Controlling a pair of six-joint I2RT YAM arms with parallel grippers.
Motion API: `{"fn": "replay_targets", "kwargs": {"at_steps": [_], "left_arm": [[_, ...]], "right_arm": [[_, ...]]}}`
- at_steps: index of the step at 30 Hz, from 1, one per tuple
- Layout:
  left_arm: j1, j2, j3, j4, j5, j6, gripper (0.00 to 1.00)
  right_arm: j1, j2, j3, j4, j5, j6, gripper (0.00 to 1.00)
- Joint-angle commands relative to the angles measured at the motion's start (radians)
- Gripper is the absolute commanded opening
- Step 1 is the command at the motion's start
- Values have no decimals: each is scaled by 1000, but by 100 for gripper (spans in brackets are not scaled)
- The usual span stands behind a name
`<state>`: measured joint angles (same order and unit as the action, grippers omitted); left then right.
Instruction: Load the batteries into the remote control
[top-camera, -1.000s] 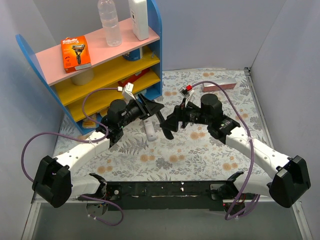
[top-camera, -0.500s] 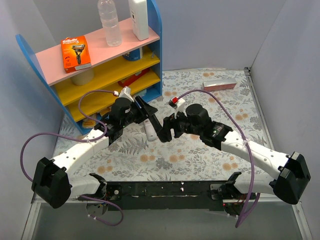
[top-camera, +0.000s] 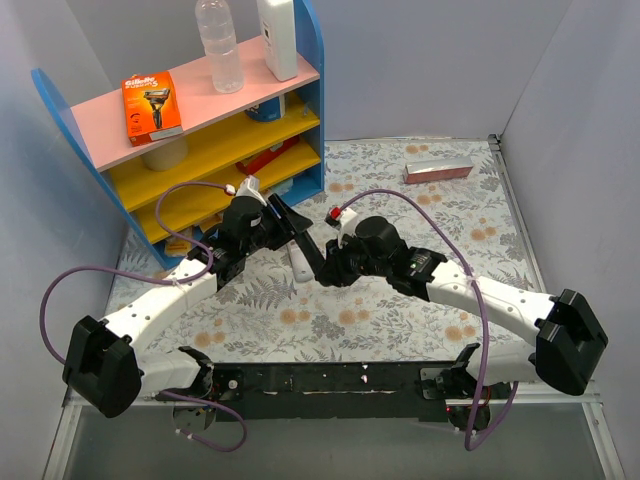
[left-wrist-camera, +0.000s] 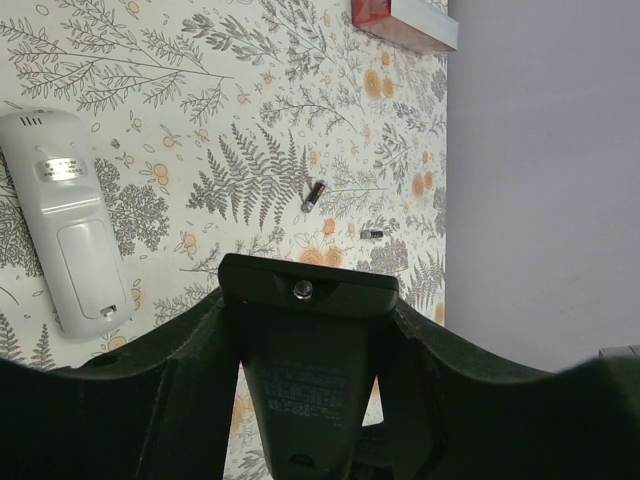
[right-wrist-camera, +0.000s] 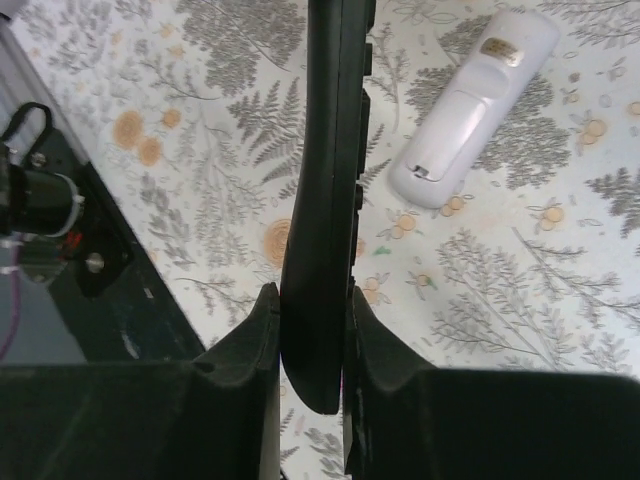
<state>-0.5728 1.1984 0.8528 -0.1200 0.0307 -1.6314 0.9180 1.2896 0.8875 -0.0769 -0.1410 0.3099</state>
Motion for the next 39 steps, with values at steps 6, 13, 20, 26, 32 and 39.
{"fn": "replay_targets", "kwargs": {"at_steps": [6, 13, 20, 26, 32, 39], "left_arm": [[16, -157, -60, 114, 31, 24, 89], [82, -327, -231, 350, 141, 65, 98], [139, -336, -377, 747, 411, 12, 98], [140, -195, -376, 980, 572, -53, 91], [139, -132, -362, 1125, 629, -104, 74], [140, -118, -354, 1134, 646, -113, 36]], "right_arm": [[-13, -44, 2, 117, -61, 58, 1], [-125, -90, -129, 429, -343, 286, 1], [-199, -84, -173, 699, -618, 446, 1], [-211, -55, -188, 839, -713, 531, 1], [-219, -27, -196, 916, -761, 577, 1], [-220, 11, -211, 985, -776, 635, 1]]}}
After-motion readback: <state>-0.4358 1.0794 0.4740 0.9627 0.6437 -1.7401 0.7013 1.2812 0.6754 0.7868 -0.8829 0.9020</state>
